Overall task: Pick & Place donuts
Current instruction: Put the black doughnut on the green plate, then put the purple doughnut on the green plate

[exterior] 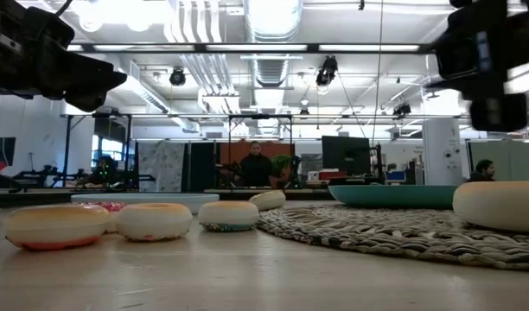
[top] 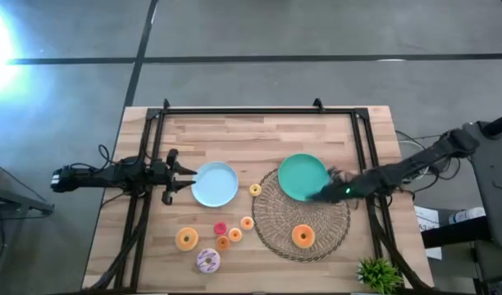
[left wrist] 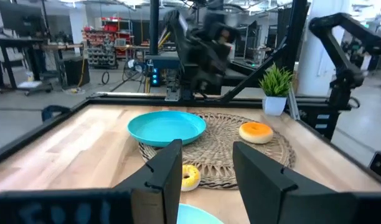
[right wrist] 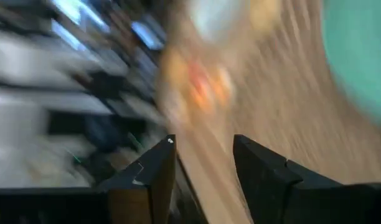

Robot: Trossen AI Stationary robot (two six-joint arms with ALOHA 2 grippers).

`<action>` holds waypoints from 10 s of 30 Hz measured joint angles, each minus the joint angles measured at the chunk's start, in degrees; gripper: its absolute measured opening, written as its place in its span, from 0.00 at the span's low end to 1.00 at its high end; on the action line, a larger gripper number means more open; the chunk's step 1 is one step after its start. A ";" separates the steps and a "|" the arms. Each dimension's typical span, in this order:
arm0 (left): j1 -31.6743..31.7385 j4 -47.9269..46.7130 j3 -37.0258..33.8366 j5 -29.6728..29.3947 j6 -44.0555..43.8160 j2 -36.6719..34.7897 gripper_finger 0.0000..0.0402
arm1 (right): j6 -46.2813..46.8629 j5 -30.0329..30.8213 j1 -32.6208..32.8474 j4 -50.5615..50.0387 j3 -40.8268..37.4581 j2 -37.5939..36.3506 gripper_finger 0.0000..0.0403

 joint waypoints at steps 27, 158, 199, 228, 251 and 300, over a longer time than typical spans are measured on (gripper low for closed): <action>0.01 0.19 0.00 -0.10 -3.51 0.00 0.29 | -36.21 -4.17 15.00 -64.68 60.25 60.76 0.59; 0.63 19.83 68.85 -21.98 -3.11 101.51 0.29 | 18.55 51.48 -6.23 5.83 14.44 20.48 0.02; -0.67 21.41 68.67 -25.81 -5.75 101.20 0.48 | 18.54 51.32 -6.60 5.72 13.57 20.48 0.02; 0.23 15.74 73.32 -27.94 2.77 106.18 0.02 | 17.28 41.04 -4.90 -3.45 13.62 16.30 0.23; -2.51 14.20 81.64 -25.79 44.36 121.64 0.03 | 12.46 38.26 -0.17 -47.23 26.16 -0.81 0.50; -11.97 -30.52 53.10 -5.81 11.86 75.39 0.39 | -5.13 24.03 -0.31 -47.99 25.79 1.80 0.50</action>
